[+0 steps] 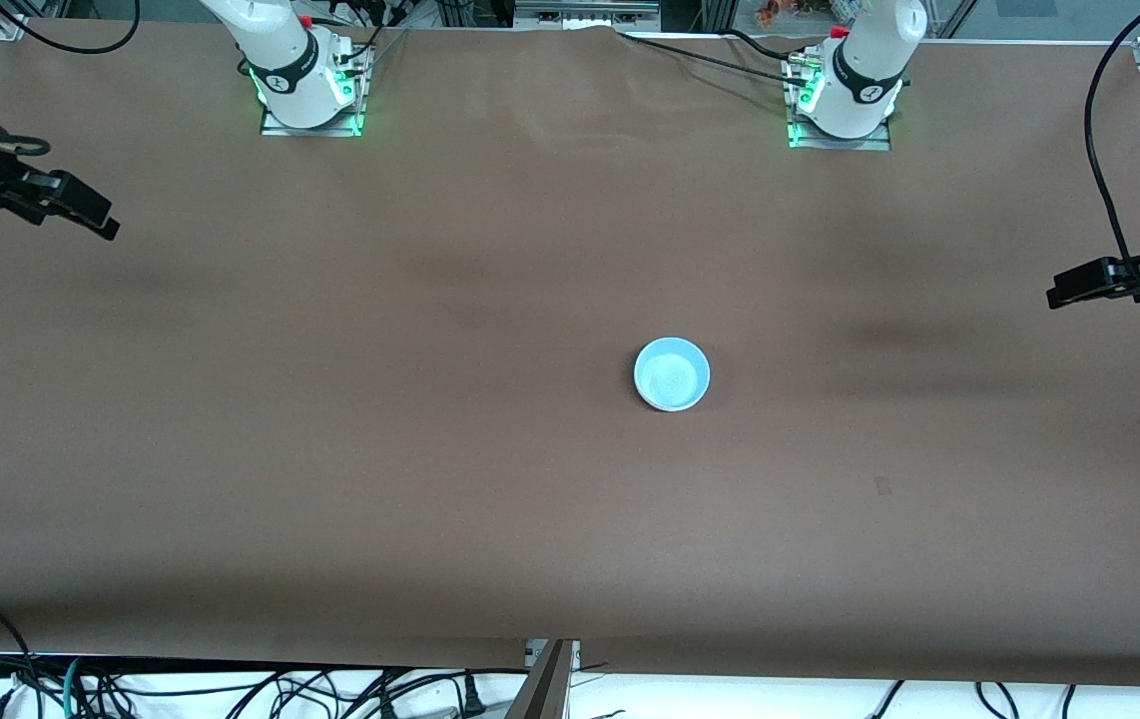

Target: Stack pink and blue bowls on white bowl

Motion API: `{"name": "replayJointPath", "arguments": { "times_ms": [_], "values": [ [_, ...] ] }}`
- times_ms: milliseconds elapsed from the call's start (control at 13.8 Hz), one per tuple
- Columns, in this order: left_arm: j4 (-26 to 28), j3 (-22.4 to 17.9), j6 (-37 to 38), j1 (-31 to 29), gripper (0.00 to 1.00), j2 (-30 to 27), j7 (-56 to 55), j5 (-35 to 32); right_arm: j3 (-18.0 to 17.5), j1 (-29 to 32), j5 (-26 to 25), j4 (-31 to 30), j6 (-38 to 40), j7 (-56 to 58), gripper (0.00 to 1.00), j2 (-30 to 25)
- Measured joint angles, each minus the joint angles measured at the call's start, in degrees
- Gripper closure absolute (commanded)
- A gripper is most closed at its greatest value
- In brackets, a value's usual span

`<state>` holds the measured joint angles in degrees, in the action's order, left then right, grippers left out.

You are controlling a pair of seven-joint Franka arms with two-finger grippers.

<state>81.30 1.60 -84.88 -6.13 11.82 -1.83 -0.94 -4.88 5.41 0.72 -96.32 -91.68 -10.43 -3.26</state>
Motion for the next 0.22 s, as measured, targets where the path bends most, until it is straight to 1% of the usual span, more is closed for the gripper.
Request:
{"name": "replayJointPath", "arguments": {
  "times_ms": [218],
  "values": [
    [0.0, 0.0, 0.0, 0.0, 0.0, 0.0, 0.0, 0.0, 0.59, -0.01, 0.1, 0.41, -0.18, 1.23, 0.11, 1.21]
  ]
}}
